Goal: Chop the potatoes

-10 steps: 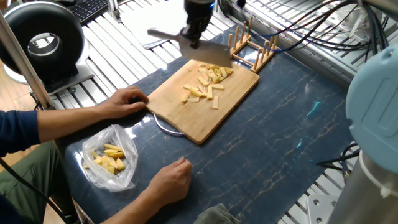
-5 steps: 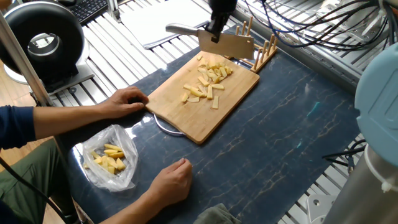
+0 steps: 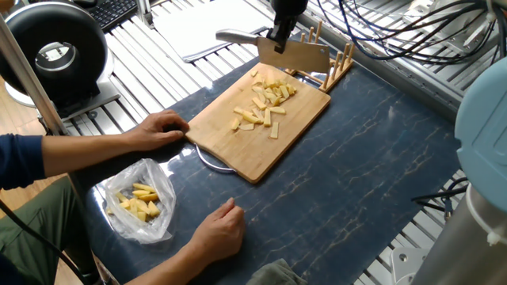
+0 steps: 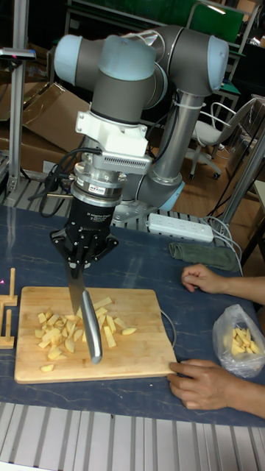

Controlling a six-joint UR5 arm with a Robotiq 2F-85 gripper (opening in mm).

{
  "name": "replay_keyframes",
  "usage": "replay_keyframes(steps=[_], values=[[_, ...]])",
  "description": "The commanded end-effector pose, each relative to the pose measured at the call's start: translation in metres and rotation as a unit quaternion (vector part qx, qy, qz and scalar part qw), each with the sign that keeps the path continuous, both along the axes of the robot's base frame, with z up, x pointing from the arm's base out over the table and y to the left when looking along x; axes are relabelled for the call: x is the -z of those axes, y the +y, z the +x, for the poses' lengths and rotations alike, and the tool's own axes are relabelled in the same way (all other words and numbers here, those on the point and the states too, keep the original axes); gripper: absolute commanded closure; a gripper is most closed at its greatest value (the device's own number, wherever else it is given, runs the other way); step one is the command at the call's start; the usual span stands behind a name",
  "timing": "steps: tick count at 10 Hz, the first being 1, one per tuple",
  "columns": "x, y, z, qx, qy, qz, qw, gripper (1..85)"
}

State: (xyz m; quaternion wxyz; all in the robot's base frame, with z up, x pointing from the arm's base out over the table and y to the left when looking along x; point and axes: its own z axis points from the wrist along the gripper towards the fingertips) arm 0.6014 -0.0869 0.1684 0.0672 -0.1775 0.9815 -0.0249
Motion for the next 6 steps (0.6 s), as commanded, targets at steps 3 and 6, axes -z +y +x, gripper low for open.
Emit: replay_keyframes(steps=[3,6], values=[[0.0008,0.0148,0.0088,0.012,-0.002,0.004,0.9999,84.7],[0.001,0.0127,0.0057,0.018,0.005,-0.001,0.9998,84.7]])
